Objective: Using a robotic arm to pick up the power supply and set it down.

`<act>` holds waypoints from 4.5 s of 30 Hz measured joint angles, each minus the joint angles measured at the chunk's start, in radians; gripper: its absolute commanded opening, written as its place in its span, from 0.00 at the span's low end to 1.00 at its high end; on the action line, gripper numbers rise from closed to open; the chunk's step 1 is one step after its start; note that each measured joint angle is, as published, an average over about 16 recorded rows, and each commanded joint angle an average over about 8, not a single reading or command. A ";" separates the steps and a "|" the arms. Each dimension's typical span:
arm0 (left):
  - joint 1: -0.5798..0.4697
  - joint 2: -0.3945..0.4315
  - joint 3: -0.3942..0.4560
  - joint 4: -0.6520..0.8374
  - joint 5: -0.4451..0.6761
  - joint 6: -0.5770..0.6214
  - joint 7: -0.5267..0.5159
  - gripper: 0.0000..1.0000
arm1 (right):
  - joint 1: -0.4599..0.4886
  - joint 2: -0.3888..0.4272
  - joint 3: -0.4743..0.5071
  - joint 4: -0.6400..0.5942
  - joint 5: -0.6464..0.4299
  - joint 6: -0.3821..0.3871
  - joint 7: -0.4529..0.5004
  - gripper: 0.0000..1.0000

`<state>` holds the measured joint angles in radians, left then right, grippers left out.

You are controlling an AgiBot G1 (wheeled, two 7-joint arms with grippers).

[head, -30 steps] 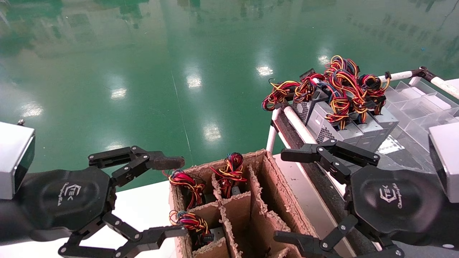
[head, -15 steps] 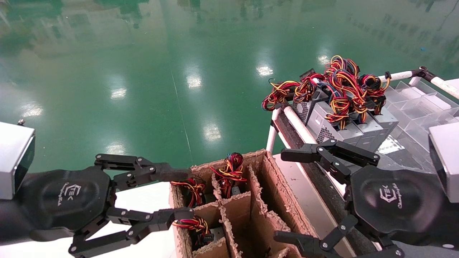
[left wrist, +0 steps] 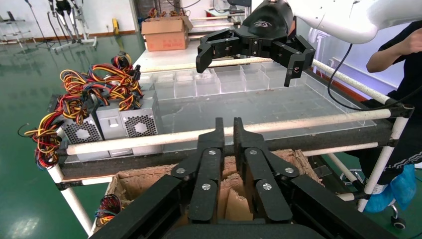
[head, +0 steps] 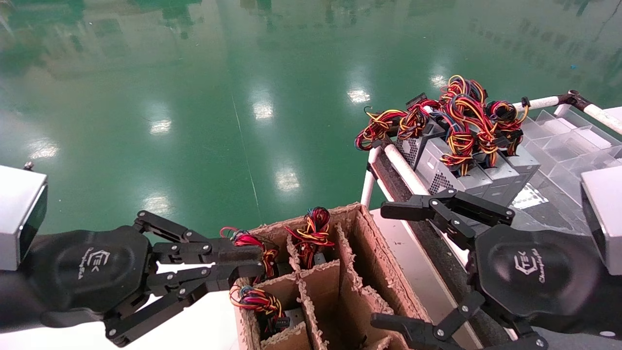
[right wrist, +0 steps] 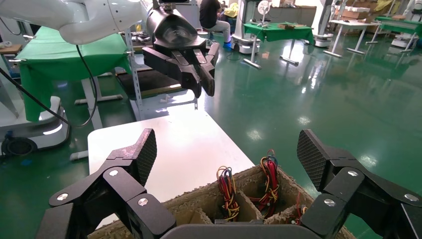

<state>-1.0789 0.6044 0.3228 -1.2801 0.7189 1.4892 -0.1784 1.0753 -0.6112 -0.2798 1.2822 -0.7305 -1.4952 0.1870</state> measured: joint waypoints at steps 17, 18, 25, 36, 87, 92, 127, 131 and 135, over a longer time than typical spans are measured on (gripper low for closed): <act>0.000 0.000 0.000 0.000 0.000 0.000 0.000 1.00 | 0.000 0.000 0.000 0.000 0.000 0.000 0.000 1.00; 0.000 0.000 0.000 0.000 0.000 0.000 0.000 1.00 | 0.000 0.000 0.000 0.000 0.000 0.000 0.000 1.00; 0.000 0.000 0.000 0.000 0.000 0.000 0.000 1.00 | -0.004 0.000 -0.004 -0.005 -0.025 0.019 -0.009 1.00; 0.000 0.000 0.001 0.001 0.000 0.000 0.001 1.00 | -0.015 -0.049 -0.050 -0.028 -0.161 0.107 -0.053 1.00; -0.001 0.000 0.002 0.001 -0.001 0.000 0.001 1.00 | 0.145 -0.583 -0.293 -0.509 -0.461 0.167 -0.267 0.00; -0.001 0.000 0.002 0.001 -0.001 0.000 0.001 1.00 | 0.159 -0.591 -0.291 -0.558 -0.455 0.148 -0.292 0.00; -0.001 -0.001 0.004 0.001 -0.002 -0.001 0.002 1.00 | 0.181 -0.579 -0.260 -0.711 -0.392 0.043 -0.380 0.00; -0.001 -0.001 0.004 0.001 -0.002 -0.001 0.002 1.00 | 0.179 -0.569 -0.251 -0.720 -0.375 0.027 -0.383 0.00; -0.001 -0.001 0.004 0.001 -0.002 -0.001 0.002 1.00 | 0.177 -0.554 -0.234 -0.725 -0.349 0.012 -0.385 0.00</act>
<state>-1.0802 0.6031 0.3268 -1.2793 0.7164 1.4881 -0.1762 1.2520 -1.1655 -0.5140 0.5569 -1.0795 -1.4834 -0.1983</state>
